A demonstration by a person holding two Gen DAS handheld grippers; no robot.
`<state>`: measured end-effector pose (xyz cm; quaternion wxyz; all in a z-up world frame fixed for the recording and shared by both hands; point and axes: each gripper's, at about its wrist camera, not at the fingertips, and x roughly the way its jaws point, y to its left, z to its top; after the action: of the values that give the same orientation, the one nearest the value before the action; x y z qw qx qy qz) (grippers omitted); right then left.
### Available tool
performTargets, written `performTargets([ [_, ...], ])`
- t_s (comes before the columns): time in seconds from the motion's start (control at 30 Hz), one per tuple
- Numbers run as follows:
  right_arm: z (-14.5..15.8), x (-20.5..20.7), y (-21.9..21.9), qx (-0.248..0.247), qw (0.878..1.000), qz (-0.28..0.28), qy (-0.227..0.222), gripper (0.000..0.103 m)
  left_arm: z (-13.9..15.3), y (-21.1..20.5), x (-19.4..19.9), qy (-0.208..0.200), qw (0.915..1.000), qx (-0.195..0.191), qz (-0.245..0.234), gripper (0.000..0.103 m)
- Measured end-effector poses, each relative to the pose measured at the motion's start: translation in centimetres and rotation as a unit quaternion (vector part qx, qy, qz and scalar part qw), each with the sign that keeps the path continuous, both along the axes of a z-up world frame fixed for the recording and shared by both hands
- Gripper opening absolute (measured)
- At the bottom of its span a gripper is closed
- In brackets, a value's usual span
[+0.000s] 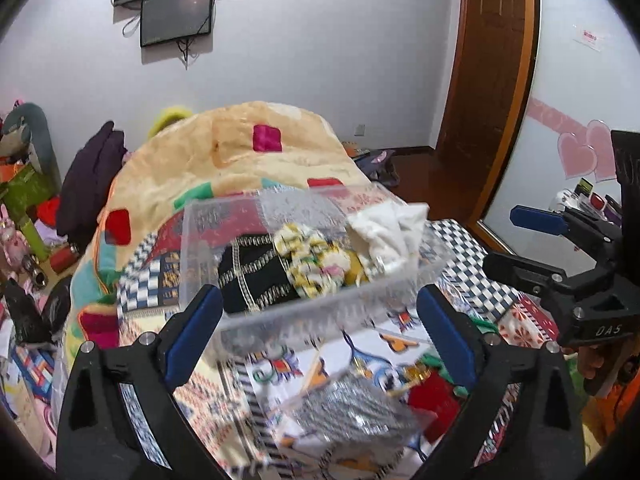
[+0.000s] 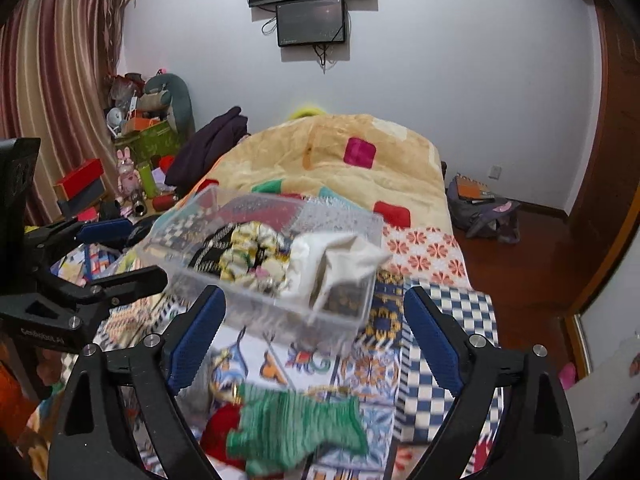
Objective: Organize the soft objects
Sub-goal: 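Grasp the silver mesh bag with the left tool while the right tool grasps the green sock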
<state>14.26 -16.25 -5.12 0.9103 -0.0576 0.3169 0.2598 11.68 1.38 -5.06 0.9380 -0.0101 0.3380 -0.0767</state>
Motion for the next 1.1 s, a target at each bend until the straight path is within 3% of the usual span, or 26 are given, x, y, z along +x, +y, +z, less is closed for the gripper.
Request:
performTargets([
  [0.3, -4.7, -1.4, -0.1, -0.026, 0.998, 0.007, 0.061, 0.090, -4.0, -0.6, -2.1, 0.047, 0.9988, -0.002, 0.008, 0.099],
  [0.57, -7.9, -1.3, -1.5, -0.010, 0.994, 0.007, 0.113, 0.085, -8.3, -1.4, -2.7, 0.091, 0.9956, -0.011, 0.022, 0.099],
  [0.73, -8.7, -1.1, -1.5, -0.002, 0.991, 0.011, 0.135, 0.063, -9.3, -1.7, -2.5, 0.104, 0.9941, -0.016, 0.026, 0.098],
  [0.87, -9.1, -1.0, -1.8, 0.010, 0.988, 0.016, 0.152, 0.047, -9.6, -1.9, -2.4, 0.109, 0.9936, -0.023, 0.016, 0.081],
  [1.03, -9.6, -0.7, -2.2, 0.015, 0.986, 0.004, 0.168, 0.015, -9.8, -2.1, -2.3, 0.118, 0.9927, -0.024, 0.010, 0.065],
  [1.1, -9.7, -0.5, -2.5, 0.020, 0.985, 0.001, 0.171, 0.013, -9.8, -2.1, -2.2, 0.119, 0.9924, -0.030, 0.007, 0.056],
])
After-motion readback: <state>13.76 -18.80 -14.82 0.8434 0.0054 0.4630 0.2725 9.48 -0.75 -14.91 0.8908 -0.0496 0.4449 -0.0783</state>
